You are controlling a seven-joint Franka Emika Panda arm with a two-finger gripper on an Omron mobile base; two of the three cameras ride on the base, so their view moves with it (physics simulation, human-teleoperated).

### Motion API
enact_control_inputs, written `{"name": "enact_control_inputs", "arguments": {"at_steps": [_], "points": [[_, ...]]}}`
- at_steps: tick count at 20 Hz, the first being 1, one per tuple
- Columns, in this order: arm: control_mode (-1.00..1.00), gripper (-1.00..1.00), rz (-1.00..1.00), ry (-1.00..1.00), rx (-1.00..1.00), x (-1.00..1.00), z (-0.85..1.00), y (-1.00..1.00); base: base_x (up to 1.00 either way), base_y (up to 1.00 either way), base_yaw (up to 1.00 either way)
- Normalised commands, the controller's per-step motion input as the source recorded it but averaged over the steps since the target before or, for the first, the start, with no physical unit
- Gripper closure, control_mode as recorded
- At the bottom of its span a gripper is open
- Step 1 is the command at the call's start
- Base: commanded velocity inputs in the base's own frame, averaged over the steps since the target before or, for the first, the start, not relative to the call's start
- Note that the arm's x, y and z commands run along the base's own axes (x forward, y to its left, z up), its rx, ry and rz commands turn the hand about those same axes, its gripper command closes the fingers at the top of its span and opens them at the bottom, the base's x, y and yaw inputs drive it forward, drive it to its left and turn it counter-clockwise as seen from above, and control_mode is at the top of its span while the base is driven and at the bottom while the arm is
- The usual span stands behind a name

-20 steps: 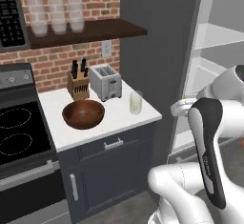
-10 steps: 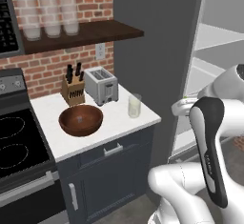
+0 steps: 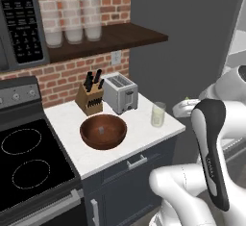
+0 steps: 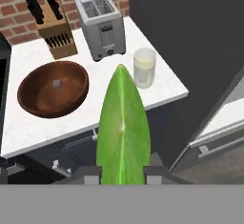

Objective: Grab a lemon wedge from the fridge and one ice cube from the ice bowl, and put them in the glass of lemonade.

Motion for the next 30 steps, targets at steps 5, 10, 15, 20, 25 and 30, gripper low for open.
{"name": "enact_control_inputs", "arguments": {"at_steps": [5, 10, 15, 20, 25, 30], "points": [[1.00, 1.00, 0.00, 0.00, 0.00, 0.00, 0.00, 0.00, 0.54, 0.07, -0.02], [1.00, 1.00, 0.00, 0.00, 0.00, 0.00, 0.00, 0.00, 0.43, 0.00, -0.02], [-1.00, 1.00, -0.02, 0.18, 0.00, 0.18, 0.00, 0.00, 0.10, 0.00, -0.01], [-1.00, 1.00, -0.06, 0.28, 0.00, 0.45, -0.03, 0.00, 0.00, 0.00, 0.00], [-1.00, 1.00, -0.07, 0.09, 0.00, 0.63, -0.17, 0.00, 0.00, 0.00, 0.00], [-1.00, 1.00, -0.16, -0.01, 0.00, 0.47, -0.45, -0.05, 0.00, 0.00, 0.00]]}}
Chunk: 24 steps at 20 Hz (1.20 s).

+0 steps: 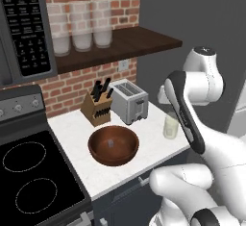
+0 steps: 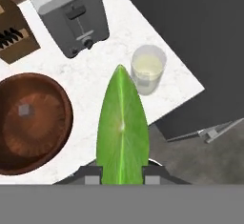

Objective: Grab a lemon wedge from the fridge and one ice cube from the ice bowl, and put them in the glass of lemonade.

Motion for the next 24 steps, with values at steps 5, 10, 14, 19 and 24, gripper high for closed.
{"name": "enact_control_inputs", "arguments": {"at_steps": [5, 10, 14, 19, 24], "points": [[-1.00, 1.00, -0.25, 0.06, 0.00, 0.48, -0.43, -0.44, 0.00, 0.00, 0.00], [-1.00, 1.00, -0.21, 0.19, 0.00, 0.73, -0.27, -0.51, 0.00, 0.00, 0.00], [-1.00, 1.00, -0.13, 0.15, 0.00, 0.47, -0.03, -0.27, 0.00, 0.00, 0.00], [-1.00, 1.00, 0.00, 0.03, 0.01, 0.28, -0.32, 0.00, 0.00, 0.00, 0.00], [-1.00, 1.00, 0.00, 0.07, 0.06, 0.04, -0.52, 0.00, 0.00, 0.00, 0.00]]}}
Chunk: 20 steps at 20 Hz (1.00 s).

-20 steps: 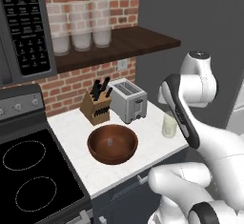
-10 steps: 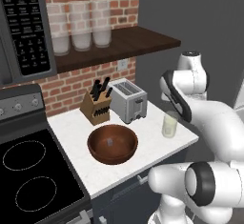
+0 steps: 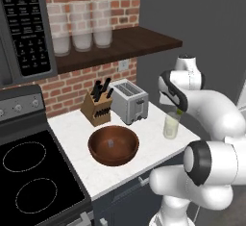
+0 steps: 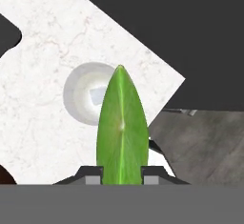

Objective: Grab a lemon wedge from the fridge and one ice cube from the ice bowl, and put them in the glass of lemonade.

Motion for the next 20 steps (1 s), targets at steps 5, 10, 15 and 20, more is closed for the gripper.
{"name": "enact_control_inputs", "arguments": {"at_steps": [5, 10, 15, 20], "points": [[-1.00, 1.00, 0.00, 0.02, 0.07, -0.02, -0.51, 0.00, 0.00, 0.00, 0.00], [-1.00, 1.00, 0.01, 0.00, 0.00, 0.00, -0.02, 0.00, 0.00, 0.00, 0.00], [-1.00, 1.00, 0.01, 0.00, 0.00, 0.00, -0.02, 0.00, 0.00, 0.00, 0.00], [-1.00, 1.00, 0.00, 0.00, 0.00, 0.00, 0.00, 0.00, 0.00, 0.00, 0.00]]}}
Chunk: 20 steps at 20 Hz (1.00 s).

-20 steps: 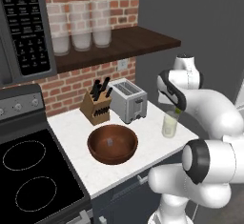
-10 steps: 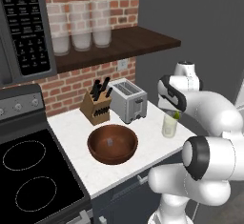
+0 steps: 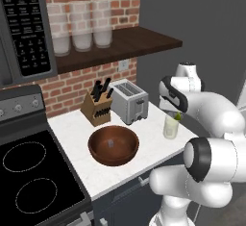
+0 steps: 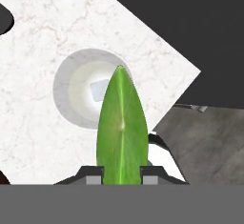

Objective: Grab a lemon wedge from the fridge and one ice cube from the ice bowl, and put them in the glass of lemonade.

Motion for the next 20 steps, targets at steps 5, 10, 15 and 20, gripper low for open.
{"name": "enact_control_inputs", "arguments": {"at_steps": [5, 10, 15, 20], "points": [[-1.00, 1.00, 0.00, 0.00, 0.00, 0.00, 0.00, 0.01, 0.00, 0.00, 0.00], [-1.00, 1.00, 0.00, 0.00, 0.00, 0.18, 0.00, 0.06, 0.00, 0.00, 0.00], [-1.00, 1.00, 0.00, 0.00, 0.00, 0.10, 0.00, 0.18, 0.00, 0.00, 0.00], [-1.00, 1.00, 0.00, 0.00, 0.00, 0.00, -0.07, -0.02, 0.00, 0.00, 0.00]]}}
